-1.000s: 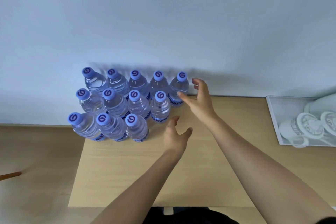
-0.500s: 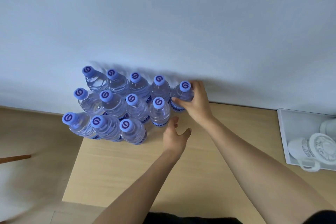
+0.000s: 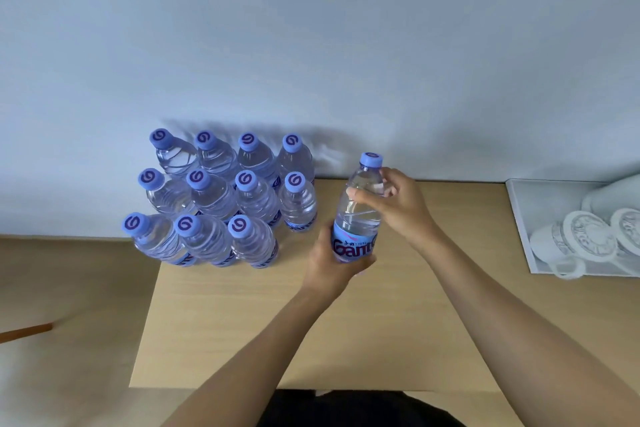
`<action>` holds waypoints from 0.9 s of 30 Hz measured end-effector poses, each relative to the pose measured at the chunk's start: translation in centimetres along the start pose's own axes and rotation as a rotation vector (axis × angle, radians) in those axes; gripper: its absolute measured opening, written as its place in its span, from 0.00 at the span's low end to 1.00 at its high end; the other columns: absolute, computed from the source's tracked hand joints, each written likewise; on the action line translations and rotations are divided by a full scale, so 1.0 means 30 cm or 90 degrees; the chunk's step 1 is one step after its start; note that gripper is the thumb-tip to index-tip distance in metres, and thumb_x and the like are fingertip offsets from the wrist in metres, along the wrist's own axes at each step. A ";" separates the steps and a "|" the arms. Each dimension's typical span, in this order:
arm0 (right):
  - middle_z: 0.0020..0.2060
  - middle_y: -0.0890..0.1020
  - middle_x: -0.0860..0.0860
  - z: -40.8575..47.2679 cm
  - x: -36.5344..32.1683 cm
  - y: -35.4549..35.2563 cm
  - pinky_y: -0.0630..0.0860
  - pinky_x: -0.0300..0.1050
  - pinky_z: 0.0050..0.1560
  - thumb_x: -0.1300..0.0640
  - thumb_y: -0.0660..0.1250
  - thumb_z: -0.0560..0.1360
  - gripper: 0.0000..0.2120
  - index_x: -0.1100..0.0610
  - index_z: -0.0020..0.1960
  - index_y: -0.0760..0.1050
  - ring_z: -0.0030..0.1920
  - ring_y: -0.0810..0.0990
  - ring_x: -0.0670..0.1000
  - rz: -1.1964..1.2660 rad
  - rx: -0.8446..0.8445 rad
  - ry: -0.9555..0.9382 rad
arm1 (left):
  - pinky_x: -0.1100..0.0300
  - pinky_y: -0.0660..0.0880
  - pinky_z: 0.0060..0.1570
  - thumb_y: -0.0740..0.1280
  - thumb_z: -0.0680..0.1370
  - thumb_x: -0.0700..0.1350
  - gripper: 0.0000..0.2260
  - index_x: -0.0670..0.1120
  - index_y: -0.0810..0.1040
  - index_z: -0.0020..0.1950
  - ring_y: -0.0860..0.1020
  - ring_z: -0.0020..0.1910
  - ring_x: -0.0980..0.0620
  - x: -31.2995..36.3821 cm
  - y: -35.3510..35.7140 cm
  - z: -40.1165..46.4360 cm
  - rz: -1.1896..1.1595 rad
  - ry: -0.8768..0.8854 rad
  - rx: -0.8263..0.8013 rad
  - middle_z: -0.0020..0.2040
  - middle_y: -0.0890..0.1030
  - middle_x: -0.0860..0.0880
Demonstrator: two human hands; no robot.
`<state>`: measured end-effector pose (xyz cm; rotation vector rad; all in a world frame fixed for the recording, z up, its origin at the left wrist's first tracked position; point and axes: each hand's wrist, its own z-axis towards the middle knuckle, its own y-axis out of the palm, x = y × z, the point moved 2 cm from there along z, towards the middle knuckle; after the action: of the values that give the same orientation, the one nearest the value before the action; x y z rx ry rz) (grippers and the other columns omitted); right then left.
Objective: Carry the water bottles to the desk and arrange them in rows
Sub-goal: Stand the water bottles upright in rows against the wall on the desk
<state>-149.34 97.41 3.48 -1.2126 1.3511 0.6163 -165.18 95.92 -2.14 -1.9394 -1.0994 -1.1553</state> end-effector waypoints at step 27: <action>0.49 0.76 0.34 -0.208 0.061 0.294 0.78 0.43 0.50 0.48 0.81 0.62 0.25 0.48 0.57 0.81 0.51 0.79 0.42 -0.168 -0.119 -0.137 | 0.44 0.71 0.60 0.80 0.64 0.38 0.35 0.39 0.69 0.68 0.74 0.61 0.40 -0.192 -0.130 -0.069 0.155 0.012 0.271 0.62 0.76 0.42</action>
<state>-159.34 94.14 0.47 -1.4047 0.9511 0.6718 -170.97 94.06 -6.09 -1.6675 -0.9724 -0.7365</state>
